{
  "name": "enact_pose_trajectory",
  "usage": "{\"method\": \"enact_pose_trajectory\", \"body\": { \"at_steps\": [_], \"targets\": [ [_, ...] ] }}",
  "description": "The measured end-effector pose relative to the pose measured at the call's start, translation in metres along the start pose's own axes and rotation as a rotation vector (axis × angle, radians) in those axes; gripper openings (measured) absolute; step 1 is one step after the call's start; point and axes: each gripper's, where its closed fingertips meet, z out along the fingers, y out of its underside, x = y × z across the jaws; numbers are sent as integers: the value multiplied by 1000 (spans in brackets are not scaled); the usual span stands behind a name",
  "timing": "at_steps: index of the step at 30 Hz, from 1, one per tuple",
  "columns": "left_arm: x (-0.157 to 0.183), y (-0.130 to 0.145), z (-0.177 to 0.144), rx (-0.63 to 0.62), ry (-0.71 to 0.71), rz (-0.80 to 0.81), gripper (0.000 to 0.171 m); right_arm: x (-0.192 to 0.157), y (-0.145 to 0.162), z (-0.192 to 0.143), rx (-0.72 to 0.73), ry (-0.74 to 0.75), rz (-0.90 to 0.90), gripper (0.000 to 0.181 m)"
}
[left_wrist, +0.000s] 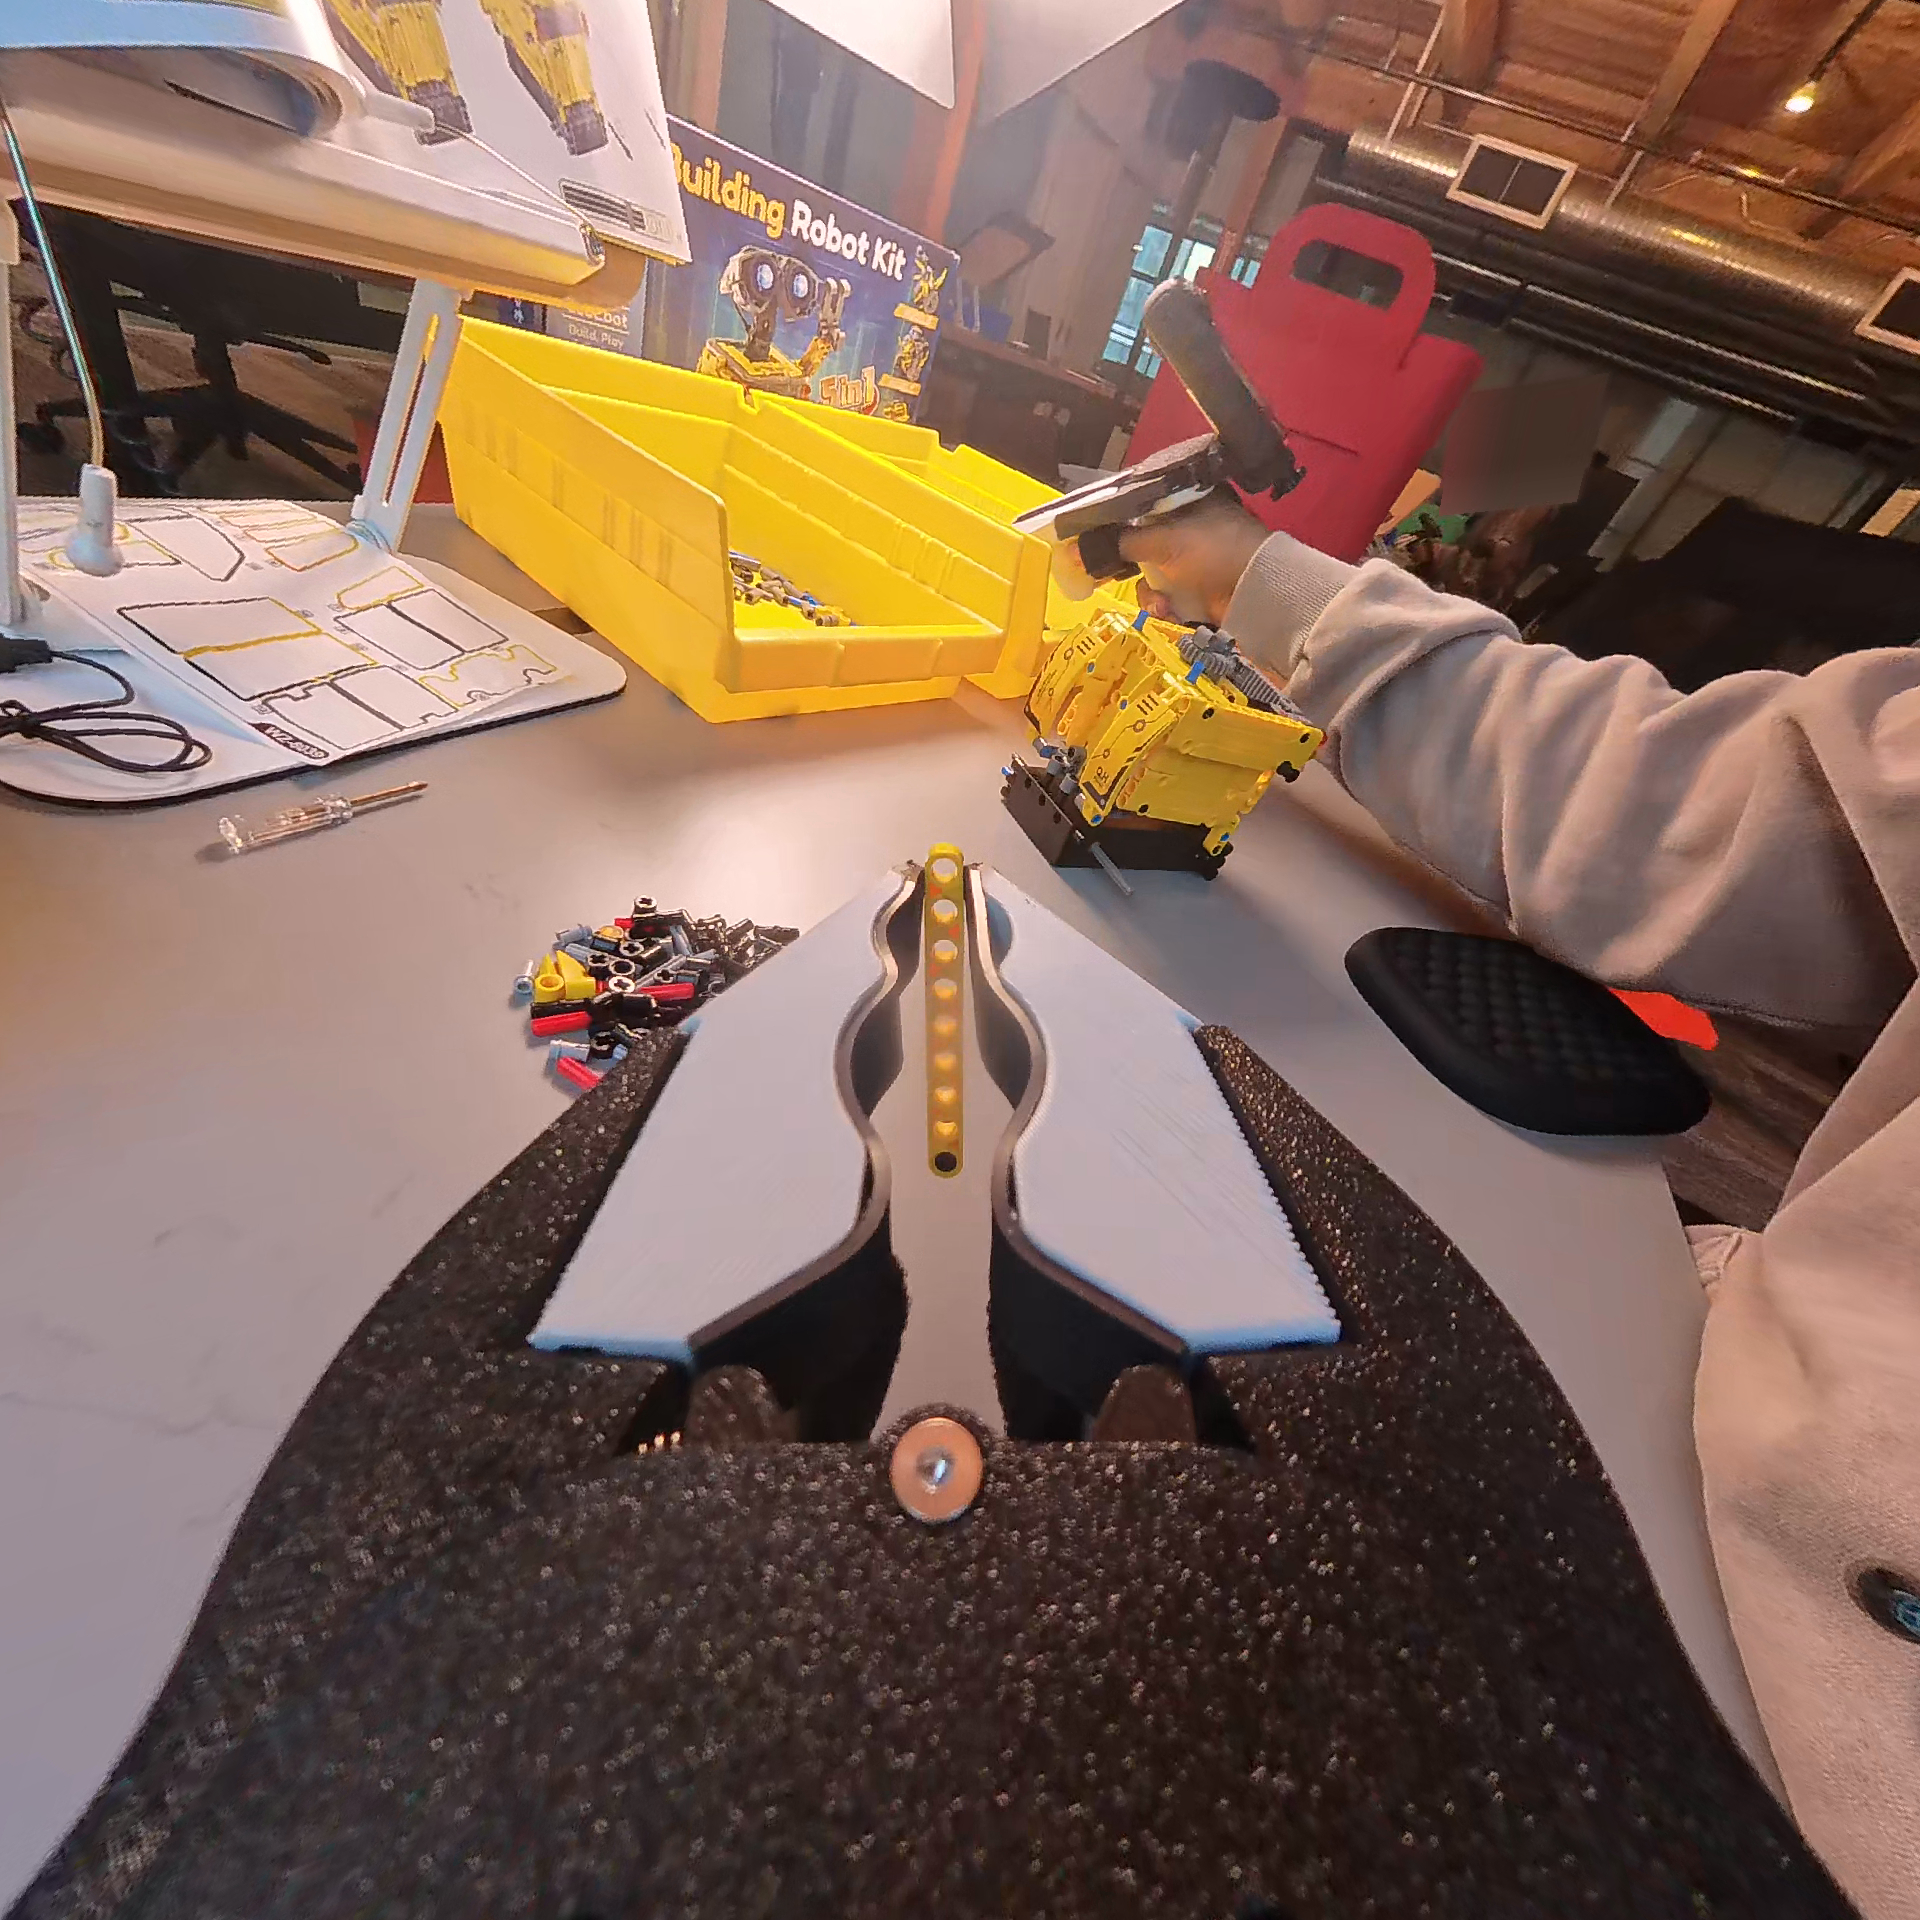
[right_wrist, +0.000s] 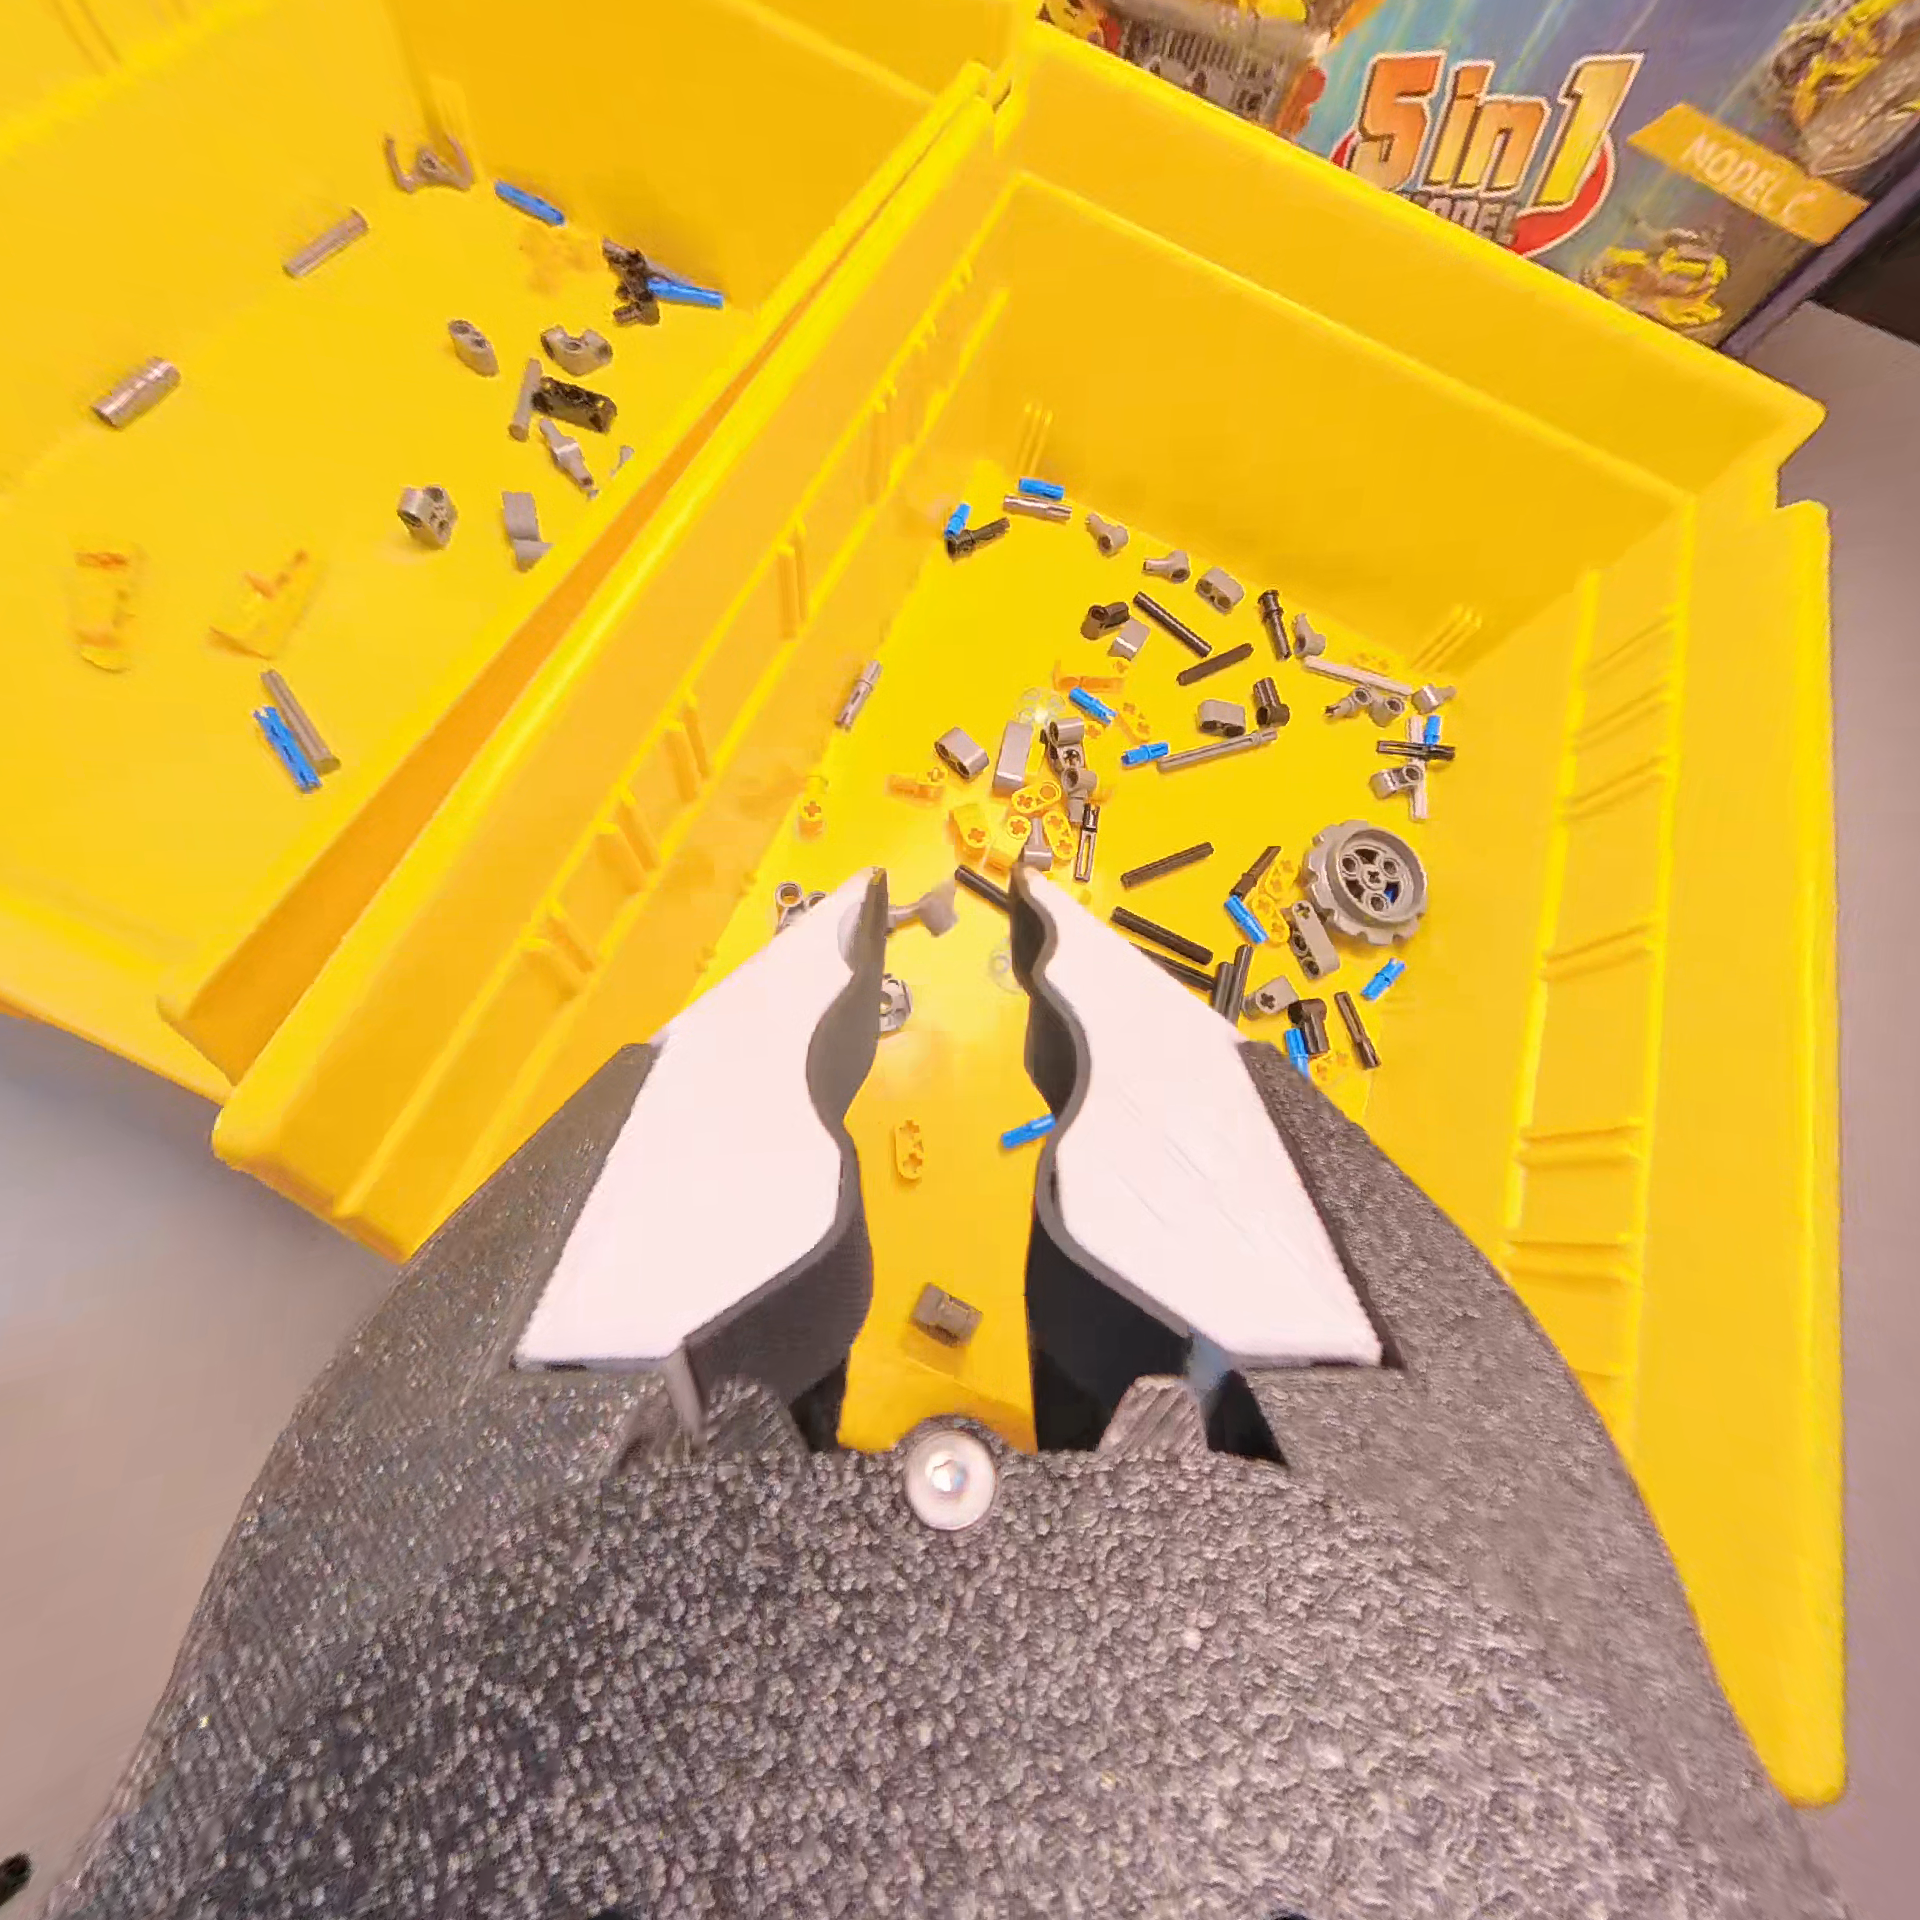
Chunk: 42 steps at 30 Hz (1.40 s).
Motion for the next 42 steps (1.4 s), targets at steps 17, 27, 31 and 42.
{"method": "enact_pose_trajectory", "body": {
  "at_steps": [17,27,31,42],
  "targets": [
    [36,-35,-13,237,377,-334,6,-376,-55,-252,562,-1005,-304,33],
    [56,-41,-18,261,446,-274,7,-479,17,-227,459,-1247,-250,10],
    [51,-35,-13,236,403,-262,9,-476,20,-229,461,-1325,-197,9],
    [74,-1,2,29,463,-156,11,-456,4,-229,595,-1320,-124,7]
  ]
}}
